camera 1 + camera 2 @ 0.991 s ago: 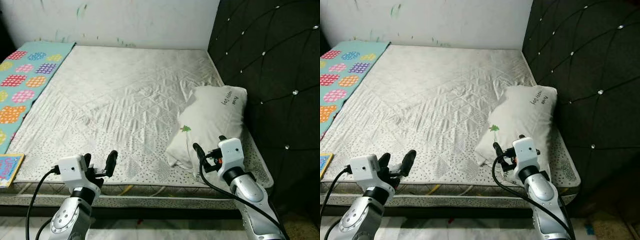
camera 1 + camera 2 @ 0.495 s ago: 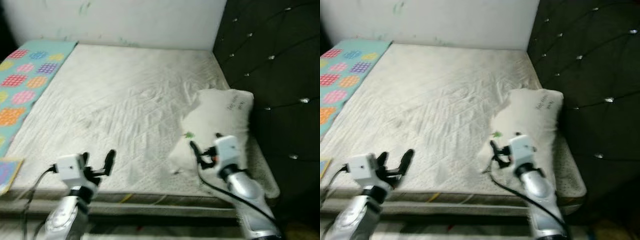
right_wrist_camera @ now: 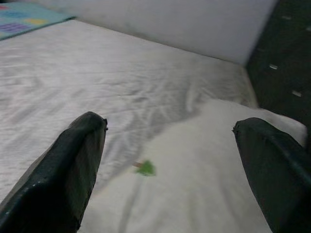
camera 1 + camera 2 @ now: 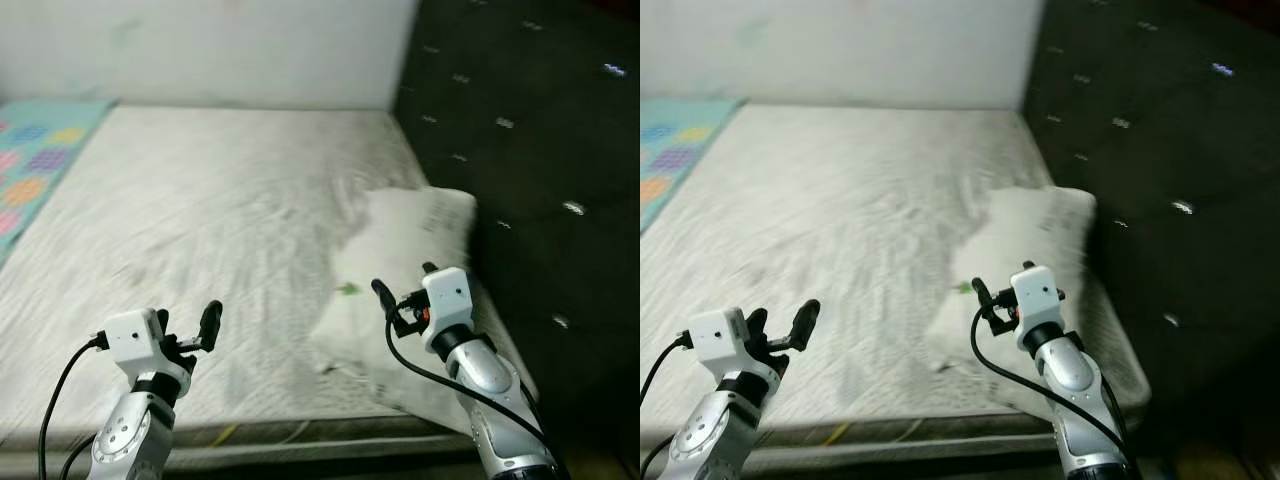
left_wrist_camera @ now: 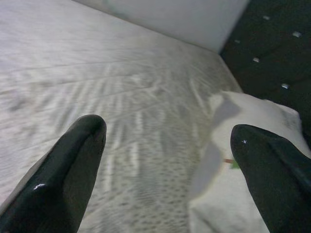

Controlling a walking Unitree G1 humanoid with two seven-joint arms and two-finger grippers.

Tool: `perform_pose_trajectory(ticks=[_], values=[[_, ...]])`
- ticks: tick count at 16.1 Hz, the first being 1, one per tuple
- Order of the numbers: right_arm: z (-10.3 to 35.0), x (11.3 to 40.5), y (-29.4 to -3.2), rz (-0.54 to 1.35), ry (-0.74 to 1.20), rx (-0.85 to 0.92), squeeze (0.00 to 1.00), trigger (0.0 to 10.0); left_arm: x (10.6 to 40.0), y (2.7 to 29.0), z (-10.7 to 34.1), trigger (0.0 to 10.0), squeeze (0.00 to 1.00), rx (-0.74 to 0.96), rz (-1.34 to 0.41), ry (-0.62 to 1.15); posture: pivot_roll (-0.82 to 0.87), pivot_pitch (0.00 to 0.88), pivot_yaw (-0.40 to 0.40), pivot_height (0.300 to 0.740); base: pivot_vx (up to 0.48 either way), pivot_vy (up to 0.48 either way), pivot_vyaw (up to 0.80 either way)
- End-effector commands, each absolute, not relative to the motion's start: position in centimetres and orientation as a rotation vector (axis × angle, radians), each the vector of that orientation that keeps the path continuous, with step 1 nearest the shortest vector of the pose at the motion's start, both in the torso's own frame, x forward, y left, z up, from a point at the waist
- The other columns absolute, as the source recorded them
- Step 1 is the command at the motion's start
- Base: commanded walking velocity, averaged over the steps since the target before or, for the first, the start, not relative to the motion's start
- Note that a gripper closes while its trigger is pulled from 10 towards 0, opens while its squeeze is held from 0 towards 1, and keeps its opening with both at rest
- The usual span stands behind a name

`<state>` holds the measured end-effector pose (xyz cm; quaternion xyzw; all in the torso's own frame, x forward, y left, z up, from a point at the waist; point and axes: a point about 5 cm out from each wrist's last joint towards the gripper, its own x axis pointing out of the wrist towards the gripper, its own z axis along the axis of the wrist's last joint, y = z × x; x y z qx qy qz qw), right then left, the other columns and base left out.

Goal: Clean up the room

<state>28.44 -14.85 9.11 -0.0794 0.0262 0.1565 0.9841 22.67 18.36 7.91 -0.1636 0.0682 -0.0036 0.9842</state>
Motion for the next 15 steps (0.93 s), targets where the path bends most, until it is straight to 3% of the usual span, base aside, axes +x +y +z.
perform_pose_trajectory(ticks=[1,4,15], values=[[8.61,28.08,-16.14,0.276,0.079,-0.167,0.00,10.0,22.93,17.54,7.92,10.0,0.00,-0.346,-0.031,0.149,-0.09,0.017,-0.037,0.740,0.000,0.000,0.00],[8.58,28.13,-16.12,0.278,0.080,-0.171,0.00,10.0,22.98,17.40,8.01,10.0,0.00,-0.347,-0.048,0.140,-0.08,0.020,-0.038,0.740,0.000,0.086,0.00],[8.37,28.14,-16.18,0.277,0.097,-0.166,0.00,10.0,22.91,17.21,7.96,10.0,0.00,-0.354,-0.054,0.151,-0.09,0.029,-0.041,0.740,0.000,0.359,0.00]])
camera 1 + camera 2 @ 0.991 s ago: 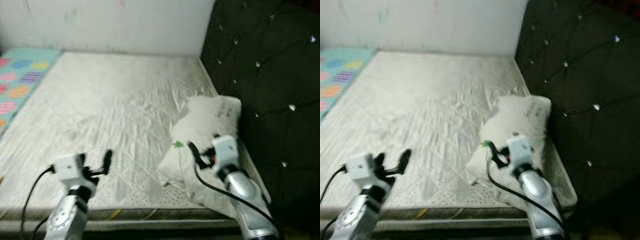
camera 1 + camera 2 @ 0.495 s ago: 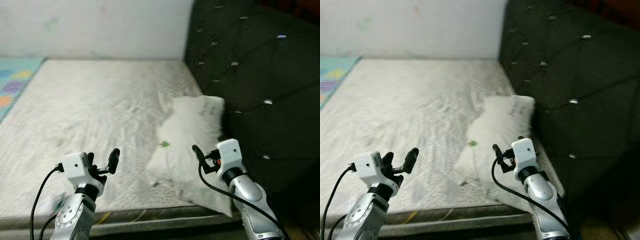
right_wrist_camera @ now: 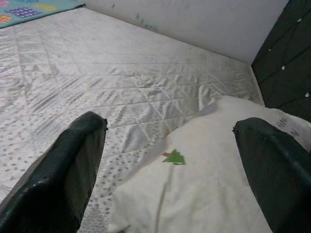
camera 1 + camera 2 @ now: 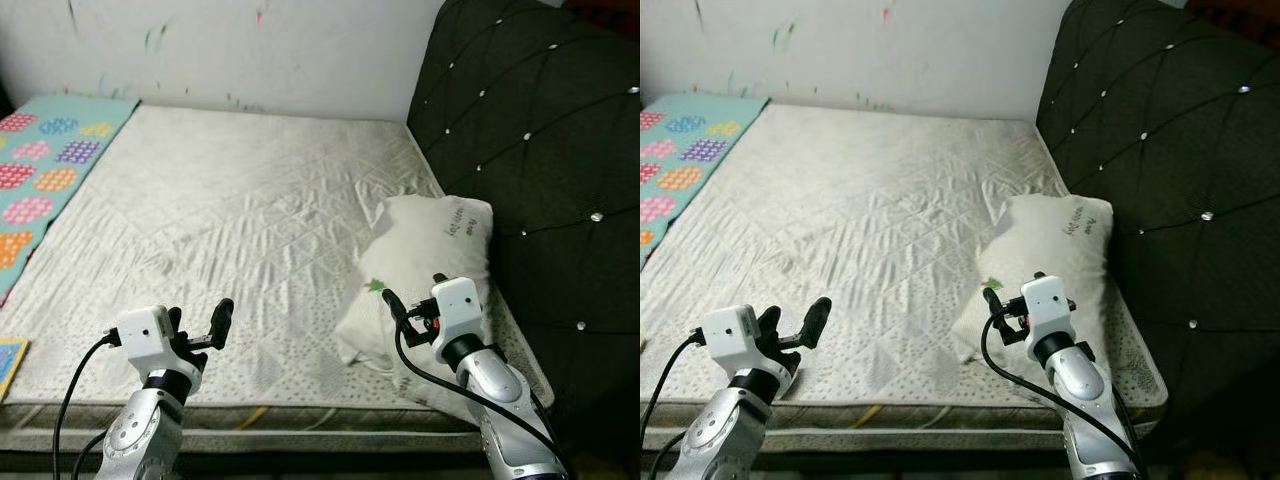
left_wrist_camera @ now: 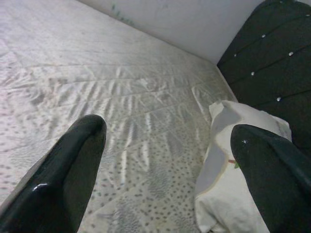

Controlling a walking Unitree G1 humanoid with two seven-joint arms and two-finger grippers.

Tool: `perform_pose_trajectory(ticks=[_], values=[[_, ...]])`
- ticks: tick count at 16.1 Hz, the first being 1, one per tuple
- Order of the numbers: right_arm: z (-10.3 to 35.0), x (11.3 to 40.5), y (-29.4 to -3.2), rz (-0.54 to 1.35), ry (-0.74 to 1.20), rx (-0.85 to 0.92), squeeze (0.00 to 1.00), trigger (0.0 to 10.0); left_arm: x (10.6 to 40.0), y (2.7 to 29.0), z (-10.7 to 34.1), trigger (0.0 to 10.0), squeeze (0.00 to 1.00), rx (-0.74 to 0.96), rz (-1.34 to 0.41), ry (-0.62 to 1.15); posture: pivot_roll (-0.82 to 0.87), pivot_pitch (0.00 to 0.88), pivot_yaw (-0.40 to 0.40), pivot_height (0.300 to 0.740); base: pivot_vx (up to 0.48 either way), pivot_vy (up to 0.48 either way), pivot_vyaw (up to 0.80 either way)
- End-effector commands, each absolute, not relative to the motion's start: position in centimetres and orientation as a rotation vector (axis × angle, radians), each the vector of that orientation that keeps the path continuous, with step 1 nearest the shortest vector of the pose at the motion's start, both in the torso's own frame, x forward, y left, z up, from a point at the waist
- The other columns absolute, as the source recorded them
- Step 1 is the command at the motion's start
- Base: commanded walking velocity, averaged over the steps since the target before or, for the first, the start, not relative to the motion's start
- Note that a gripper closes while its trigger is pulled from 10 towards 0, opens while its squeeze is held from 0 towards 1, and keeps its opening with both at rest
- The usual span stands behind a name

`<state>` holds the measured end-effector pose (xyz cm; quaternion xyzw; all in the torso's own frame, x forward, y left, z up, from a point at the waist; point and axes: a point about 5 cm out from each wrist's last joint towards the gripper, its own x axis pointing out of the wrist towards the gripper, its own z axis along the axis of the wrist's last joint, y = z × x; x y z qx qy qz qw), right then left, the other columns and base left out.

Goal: Clean up the room

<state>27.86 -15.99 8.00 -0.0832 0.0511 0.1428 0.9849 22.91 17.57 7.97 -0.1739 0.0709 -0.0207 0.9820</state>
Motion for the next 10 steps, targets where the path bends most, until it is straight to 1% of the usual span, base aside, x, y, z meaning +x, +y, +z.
perform_pose_trajectory(ticks=[1,10], values=[[8.32,28.18,-16.18,0.276,0.100,-0.166,0.00,10.0,22.91,17.21,7.94,10.0,0.00,-0.354,-0.055,0.151,-0.09,0.029,-0.041,0.740,0.000,0.409,0.00],[7.97,28.23,-16.12,0.280,0.113,-0.173,0.00,10.0,22.88,17.15,7.81,10.0,0.00,-0.349,-0.065,0.156,-0.08,0.014,-0.038,0.740,0.000,0.430,0.00]])
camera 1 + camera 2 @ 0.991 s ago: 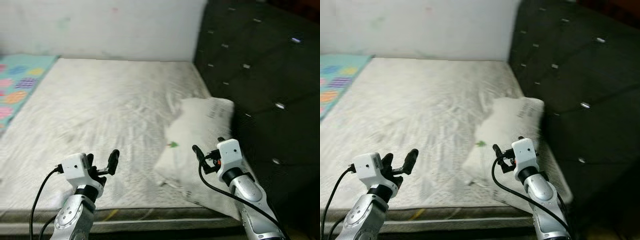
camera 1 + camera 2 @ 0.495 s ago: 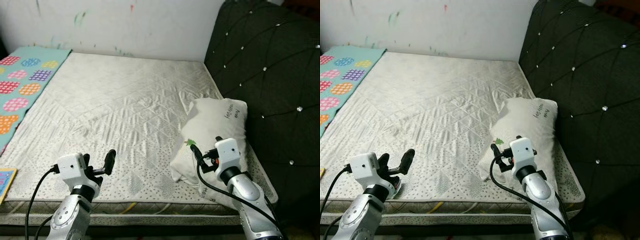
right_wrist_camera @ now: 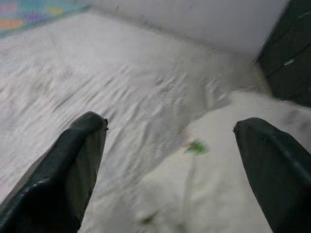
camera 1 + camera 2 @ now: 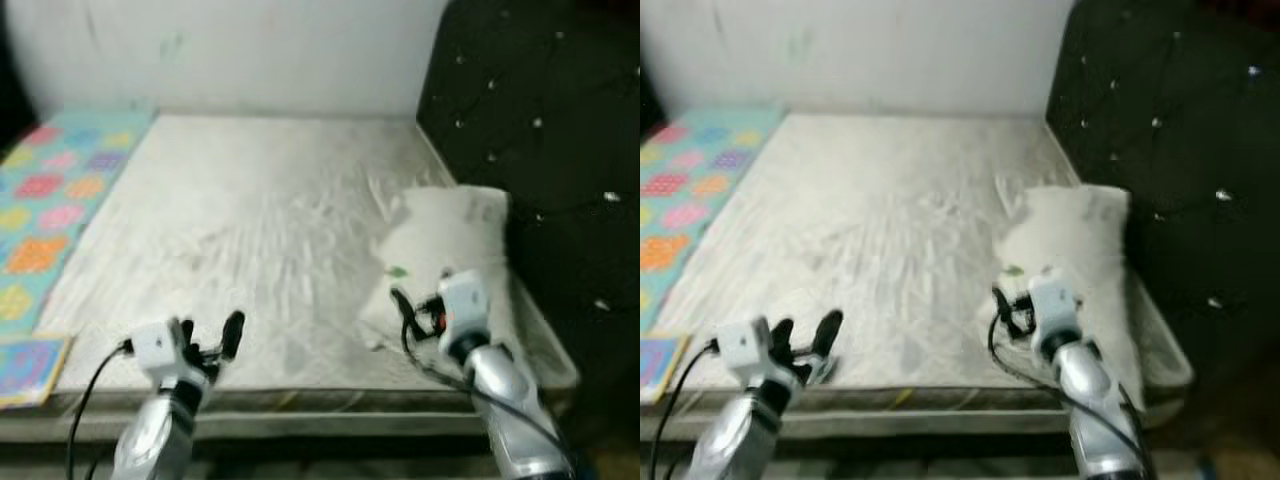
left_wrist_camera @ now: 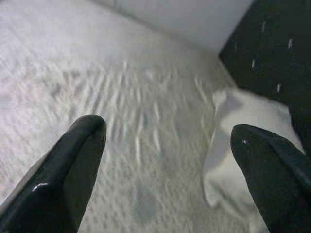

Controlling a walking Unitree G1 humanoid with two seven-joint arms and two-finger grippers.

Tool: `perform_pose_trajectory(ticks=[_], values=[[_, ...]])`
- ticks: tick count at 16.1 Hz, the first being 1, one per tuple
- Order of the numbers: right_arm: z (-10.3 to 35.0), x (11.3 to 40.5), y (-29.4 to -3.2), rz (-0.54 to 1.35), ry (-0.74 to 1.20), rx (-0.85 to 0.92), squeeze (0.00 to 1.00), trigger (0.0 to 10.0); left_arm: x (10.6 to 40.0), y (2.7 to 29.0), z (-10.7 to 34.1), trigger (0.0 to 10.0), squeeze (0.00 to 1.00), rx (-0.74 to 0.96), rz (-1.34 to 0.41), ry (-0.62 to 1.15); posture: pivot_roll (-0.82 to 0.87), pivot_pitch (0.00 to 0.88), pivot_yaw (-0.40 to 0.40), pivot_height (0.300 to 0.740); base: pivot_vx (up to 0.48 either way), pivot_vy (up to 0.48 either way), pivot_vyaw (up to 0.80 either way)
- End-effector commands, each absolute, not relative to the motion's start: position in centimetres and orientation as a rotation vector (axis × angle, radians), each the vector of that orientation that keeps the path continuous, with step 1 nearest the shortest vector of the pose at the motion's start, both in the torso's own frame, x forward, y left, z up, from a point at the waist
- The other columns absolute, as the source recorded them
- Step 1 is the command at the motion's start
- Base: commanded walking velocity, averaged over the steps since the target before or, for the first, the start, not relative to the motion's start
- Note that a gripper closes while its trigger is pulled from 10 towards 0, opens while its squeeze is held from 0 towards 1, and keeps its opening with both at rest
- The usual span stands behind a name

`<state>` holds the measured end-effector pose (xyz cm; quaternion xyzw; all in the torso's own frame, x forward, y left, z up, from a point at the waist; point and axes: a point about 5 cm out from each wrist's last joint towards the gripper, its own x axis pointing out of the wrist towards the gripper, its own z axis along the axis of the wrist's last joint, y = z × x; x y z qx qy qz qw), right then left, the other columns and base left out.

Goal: Clean up the room

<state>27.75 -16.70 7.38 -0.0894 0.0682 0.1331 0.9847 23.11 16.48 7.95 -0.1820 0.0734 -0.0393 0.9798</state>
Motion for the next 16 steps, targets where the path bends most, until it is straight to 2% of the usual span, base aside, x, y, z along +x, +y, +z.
perform_pose_trajectory(ticks=[1,9,16], values=[[7.95,28.22,-16.11,0.280,0.113,-0.173,0.00,10.0,22.86,17.15,7.80,10.0,0.00,-0.348,-0.065,0.157,-0.08,0.014,-0.038,0.740,0.000,0.431,0.00],[7.94,28.27,-16.19,0.276,0.114,-0.173,0.00,10.0,22.87,17.17,7.80,10.0,0.00,-0.351,-0.052,0.157,-0.09,0.026,-0.041,0.740,0.000,0.443,0.00],[8.01,28.42,-16.11,0.272,0.111,-0.167,0.00,10.0,23.06,17.21,8.09,10.0,0.00,-0.347,-0.069,0.140,-0.09,0.031,-0.038,0.740,0.000,0.082,0.00]])
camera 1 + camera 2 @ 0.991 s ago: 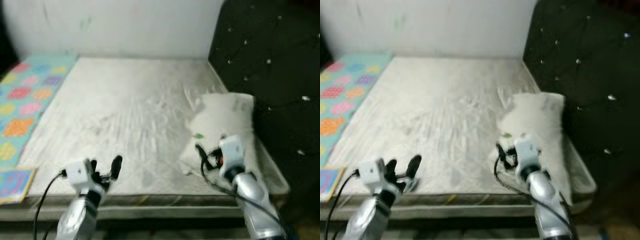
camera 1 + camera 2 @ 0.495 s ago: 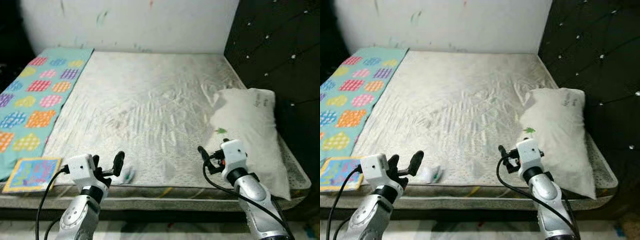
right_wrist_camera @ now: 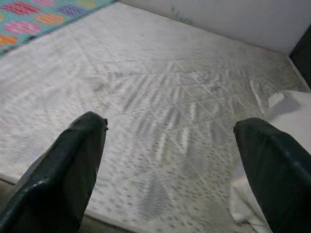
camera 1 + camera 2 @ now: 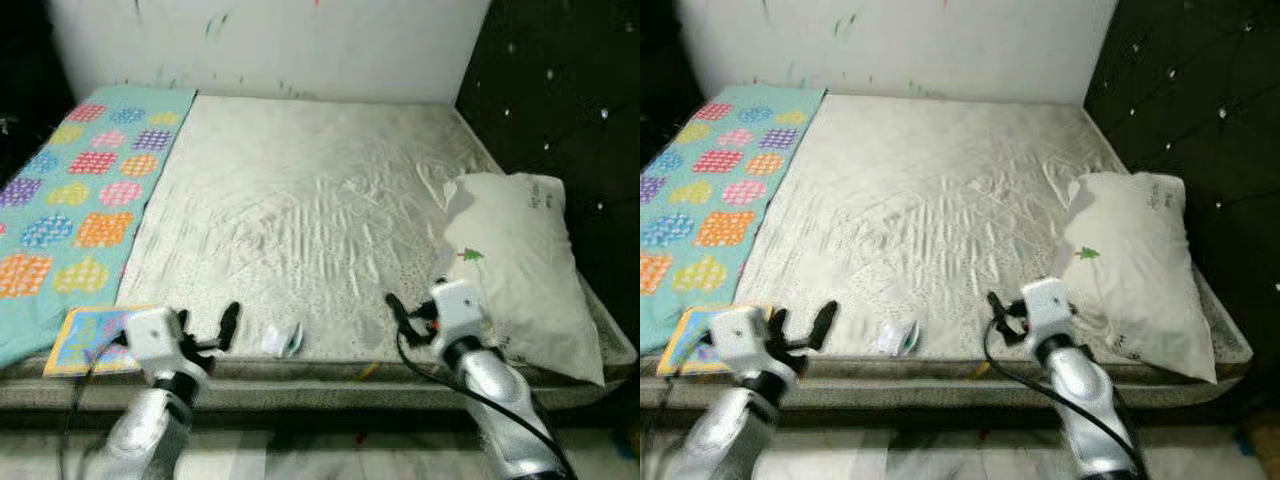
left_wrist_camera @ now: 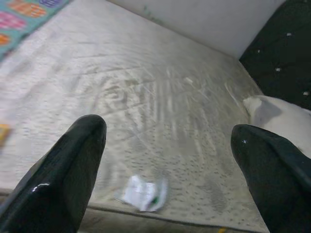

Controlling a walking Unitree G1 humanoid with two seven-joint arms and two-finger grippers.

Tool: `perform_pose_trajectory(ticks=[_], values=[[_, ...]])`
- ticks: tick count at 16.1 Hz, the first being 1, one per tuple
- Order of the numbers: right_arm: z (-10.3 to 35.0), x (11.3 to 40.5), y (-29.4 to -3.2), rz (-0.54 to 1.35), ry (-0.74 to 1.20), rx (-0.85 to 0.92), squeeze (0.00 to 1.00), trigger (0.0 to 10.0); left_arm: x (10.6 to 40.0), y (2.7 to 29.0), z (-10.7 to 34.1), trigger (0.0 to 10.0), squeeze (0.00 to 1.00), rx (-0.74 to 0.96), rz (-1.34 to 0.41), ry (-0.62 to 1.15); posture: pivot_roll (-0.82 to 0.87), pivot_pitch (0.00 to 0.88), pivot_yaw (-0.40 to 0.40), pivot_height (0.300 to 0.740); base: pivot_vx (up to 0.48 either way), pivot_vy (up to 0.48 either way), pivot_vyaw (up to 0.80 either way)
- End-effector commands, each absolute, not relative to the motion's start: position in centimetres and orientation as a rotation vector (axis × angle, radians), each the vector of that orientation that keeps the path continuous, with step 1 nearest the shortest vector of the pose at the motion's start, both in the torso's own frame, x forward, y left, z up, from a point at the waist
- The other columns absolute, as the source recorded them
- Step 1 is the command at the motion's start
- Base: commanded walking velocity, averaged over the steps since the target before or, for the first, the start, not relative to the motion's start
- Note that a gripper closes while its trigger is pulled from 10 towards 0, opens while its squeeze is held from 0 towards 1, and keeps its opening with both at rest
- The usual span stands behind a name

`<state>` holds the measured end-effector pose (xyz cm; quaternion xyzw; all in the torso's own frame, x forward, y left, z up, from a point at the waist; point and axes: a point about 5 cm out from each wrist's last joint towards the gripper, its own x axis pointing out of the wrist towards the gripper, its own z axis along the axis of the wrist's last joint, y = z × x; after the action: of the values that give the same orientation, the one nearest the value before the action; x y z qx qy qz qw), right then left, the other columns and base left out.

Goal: Clean up the room

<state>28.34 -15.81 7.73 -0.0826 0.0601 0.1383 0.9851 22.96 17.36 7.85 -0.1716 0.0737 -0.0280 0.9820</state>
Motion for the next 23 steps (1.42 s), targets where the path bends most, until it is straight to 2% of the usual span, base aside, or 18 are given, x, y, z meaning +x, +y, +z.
perform_pose_trajectory(ticks=[1,20,23], values=[[8.01,28.44,-16.09,0.272,0.111,-0.168,0.00,10.0,23.09,17.12,8.23,10.0,0.00,-0.353,-0.086,0.131,-0.09,0.032,-0.037,0.740,0.000,0.000,0.00],[7.87,28.51,-16.04,0.271,0.120,-0.148,0.00,10.0,23.16,16.95,8.30,10.0,0.00,-0.375,-0.109,0.119,-0.09,0.030,-0.036,0.740,0.288,0.000,-0.05],[7.74,28.53,-16.07,0.275,0.124,-0.148,0.00,10.0,23.30,17.37,7.83,10.0,0.00,-0.397,-0.050,0.146,-0.09,0.020,-0.037,0.740,0.000,0.000,0.00]])
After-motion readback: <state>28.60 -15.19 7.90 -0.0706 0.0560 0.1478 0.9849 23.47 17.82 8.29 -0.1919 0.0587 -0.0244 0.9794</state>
